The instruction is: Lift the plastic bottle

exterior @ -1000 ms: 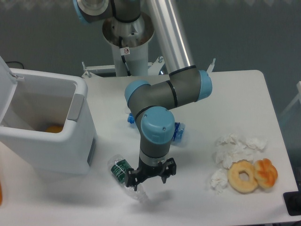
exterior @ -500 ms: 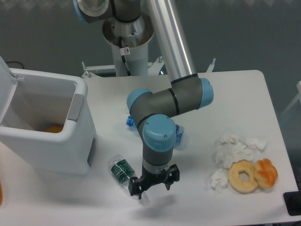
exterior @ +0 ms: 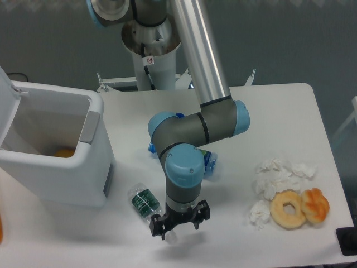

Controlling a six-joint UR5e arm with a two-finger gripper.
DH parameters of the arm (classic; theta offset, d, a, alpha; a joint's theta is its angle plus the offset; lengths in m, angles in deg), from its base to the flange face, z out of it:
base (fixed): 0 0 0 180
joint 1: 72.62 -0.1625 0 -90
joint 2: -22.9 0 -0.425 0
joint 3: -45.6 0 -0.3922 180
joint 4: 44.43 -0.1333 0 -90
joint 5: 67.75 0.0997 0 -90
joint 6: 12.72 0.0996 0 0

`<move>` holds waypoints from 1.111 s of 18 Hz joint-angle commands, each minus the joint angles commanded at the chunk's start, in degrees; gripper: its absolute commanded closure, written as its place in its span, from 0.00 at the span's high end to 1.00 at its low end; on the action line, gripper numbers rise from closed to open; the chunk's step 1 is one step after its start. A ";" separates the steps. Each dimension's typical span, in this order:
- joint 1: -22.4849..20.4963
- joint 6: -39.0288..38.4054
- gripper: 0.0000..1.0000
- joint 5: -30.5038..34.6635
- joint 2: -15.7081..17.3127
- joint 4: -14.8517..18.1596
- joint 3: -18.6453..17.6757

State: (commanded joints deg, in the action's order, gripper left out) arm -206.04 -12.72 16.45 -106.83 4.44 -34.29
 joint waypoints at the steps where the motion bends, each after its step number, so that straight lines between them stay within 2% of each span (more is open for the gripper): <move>1: 0.00 0.09 1.00 0.00 0.00 0.00 0.00; 20: 1.23 1.41 1.00 1.23 -1.41 0.00 -0.62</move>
State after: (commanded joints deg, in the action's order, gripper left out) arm -204.81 -11.31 17.68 -108.23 4.44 -34.91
